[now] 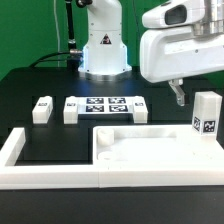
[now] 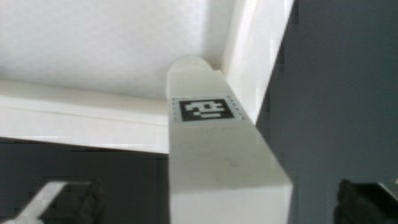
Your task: Assemble desk
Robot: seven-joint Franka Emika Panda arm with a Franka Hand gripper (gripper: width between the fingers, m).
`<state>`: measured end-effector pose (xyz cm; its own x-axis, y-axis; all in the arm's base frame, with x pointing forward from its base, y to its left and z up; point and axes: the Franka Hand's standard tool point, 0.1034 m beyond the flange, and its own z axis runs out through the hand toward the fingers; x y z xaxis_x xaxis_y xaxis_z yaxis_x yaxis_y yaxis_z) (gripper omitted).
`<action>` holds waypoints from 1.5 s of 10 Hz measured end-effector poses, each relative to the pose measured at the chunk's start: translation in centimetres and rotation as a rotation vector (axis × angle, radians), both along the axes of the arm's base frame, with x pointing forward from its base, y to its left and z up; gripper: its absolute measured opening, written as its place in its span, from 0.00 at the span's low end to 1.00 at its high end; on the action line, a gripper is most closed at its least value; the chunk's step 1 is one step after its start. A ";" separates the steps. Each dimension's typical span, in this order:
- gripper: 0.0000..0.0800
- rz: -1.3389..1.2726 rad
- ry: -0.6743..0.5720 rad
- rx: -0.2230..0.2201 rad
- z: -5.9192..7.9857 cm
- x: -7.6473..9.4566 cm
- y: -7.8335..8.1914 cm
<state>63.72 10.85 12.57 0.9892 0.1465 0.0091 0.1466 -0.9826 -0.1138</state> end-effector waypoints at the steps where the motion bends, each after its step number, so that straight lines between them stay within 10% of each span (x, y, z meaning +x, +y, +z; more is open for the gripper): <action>1: 0.81 0.003 0.036 0.002 0.1 0.6 0.3; 6: 0.37 -0.116 0.033 0.001 0.0 0.8 0.2; 10: 0.37 -0.433 0.039 0.004 -0.2 1.0 0.0; 15: 0.37 -1.107 0.125 0.132 -0.2 1.2 -1.1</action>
Offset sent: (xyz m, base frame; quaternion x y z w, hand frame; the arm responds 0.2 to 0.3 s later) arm 0.0000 0.0000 0.0000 0.0000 0.0000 0.0650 0.9979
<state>64.91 9.76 12.33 0.5685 -0.8090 -0.1491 -0.8202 -0.5433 -0.1794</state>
